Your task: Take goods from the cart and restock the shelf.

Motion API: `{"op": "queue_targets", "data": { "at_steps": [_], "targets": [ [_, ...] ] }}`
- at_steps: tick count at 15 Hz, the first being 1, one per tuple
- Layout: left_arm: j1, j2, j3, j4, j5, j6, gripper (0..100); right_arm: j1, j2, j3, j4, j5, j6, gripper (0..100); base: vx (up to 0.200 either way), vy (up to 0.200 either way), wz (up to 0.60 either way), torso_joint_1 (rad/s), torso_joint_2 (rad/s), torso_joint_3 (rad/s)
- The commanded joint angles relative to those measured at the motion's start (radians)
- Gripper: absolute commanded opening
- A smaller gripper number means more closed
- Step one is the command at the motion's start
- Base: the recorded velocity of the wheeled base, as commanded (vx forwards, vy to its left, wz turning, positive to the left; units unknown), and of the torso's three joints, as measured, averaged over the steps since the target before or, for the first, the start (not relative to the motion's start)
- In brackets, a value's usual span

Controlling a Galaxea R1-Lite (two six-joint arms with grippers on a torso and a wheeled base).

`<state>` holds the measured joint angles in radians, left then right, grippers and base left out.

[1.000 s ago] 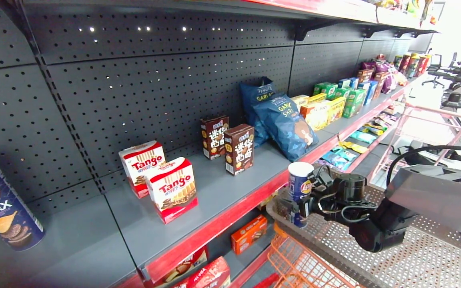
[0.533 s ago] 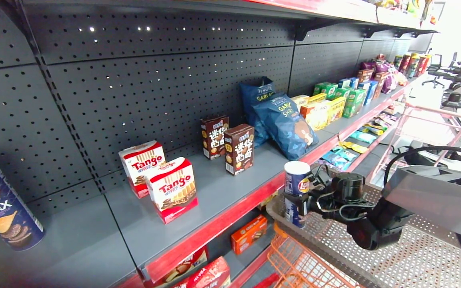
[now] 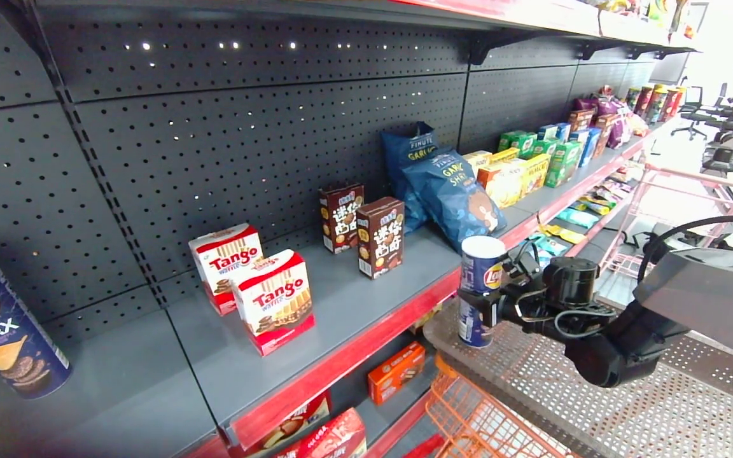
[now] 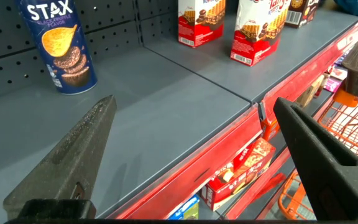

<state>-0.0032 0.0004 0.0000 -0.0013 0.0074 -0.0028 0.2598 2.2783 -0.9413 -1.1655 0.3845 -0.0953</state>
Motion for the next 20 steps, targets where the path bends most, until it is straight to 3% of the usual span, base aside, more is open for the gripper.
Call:
{"op": "queue_targets", "data": {
  "at_steps": [1,4,7,11,14,16,17,20],
  "targets": [
    [0.000,0.000,0.000,0.000,0.000,0.000,100,-0.014,-0.083,0.029,0.001,-0.012,0.000,0,0.000,0.000,0.00,0.000,0.00,0.000],
    [0.000,0.000,0.000,0.000,0.000,0.000,100,-0.016,-0.269,0.131,0.115,-0.141,0.006,0,0.000,0.000,0.00,0.000,0.00,0.000],
    [0.000,0.000,0.000,0.000,0.000,0.000,100,-0.025,-0.493,0.239,0.216,-0.139,0.025,0,0.000,0.000,0.00,0.000,0.00,0.000],
    [0.000,0.000,0.000,0.000,0.000,0.000,100,-0.071,-0.695,0.374,0.228,-0.073,0.069,0,0.000,0.000,0.00,0.000,0.00,0.000],
    [0.000,0.000,0.000,0.000,0.000,0.000,100,-0.105,-0.928,0.555,0.259,-0.059,0.069,0,0.000,0.000,0.00,0.000,0.00,0.000],
    [0.000,0.000,0.000,0.000,0.000,0.000,100,-0.125,-1.004,0.581,0.303,-0.058,0.069,0,0.000,0.000,0.00,0.000,0.00,0.000],
    [0.000,0.000,0.000,0.000,0.000,0.000,100,-0.152,-1.139,0.599,0.432,-0.059,0.069,0,0.000,0.000,0.00,0.000,0.00,0.000],
    [0.000,0.000,0.000,0.000,0.000,0.000,100,-0.254,-1.237,0.613,0.535,-0.061,0.069,0,0.000,0.000,0.00,0.000,0.00,0.000]
  ]
}}
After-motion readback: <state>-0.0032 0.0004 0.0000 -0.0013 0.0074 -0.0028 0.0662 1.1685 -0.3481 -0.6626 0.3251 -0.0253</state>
